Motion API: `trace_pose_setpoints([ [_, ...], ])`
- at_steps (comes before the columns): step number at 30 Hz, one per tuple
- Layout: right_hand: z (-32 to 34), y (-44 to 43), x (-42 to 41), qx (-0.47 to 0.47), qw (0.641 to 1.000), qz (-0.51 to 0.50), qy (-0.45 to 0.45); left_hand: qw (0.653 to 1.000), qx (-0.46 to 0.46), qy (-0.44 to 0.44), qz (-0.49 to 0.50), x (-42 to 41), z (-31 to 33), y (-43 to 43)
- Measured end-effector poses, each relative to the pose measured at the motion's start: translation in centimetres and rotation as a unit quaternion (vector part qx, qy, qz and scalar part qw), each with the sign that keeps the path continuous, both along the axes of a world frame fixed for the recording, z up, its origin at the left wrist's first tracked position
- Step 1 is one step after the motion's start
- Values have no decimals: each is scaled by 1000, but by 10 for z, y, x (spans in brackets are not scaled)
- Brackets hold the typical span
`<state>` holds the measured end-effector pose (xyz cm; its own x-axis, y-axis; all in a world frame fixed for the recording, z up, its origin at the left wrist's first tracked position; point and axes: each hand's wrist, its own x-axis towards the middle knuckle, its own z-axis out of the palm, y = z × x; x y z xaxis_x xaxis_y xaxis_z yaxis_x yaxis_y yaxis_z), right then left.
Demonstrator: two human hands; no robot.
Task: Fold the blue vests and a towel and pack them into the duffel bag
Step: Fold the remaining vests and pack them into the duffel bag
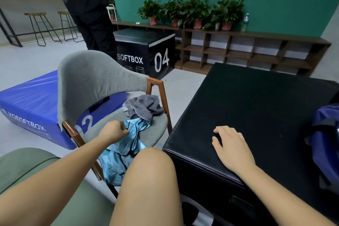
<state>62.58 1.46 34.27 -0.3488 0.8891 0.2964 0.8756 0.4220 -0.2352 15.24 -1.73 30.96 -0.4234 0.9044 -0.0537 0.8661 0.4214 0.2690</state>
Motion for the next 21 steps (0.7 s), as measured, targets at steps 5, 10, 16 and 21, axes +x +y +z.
trace_pose_setpoints([
  [5, 5, -6, 0, -3, 1000, -7, 3, 995, -86, 44, -34, 20, -24, -7],
  [10, 6, -6, 1, -6, 1000, -5, 8, 994, -96, 32, -51, 32, -39, -17],
  [16, 7, -6, 0, -9, 1000, -8, 18, 1000, 18, -2, -1, 20, 23, -21],
  [21, 5, -2, 0, -15, 1000, -9, 15, 995, 99, -12, 13, 6, 91, -34],
])
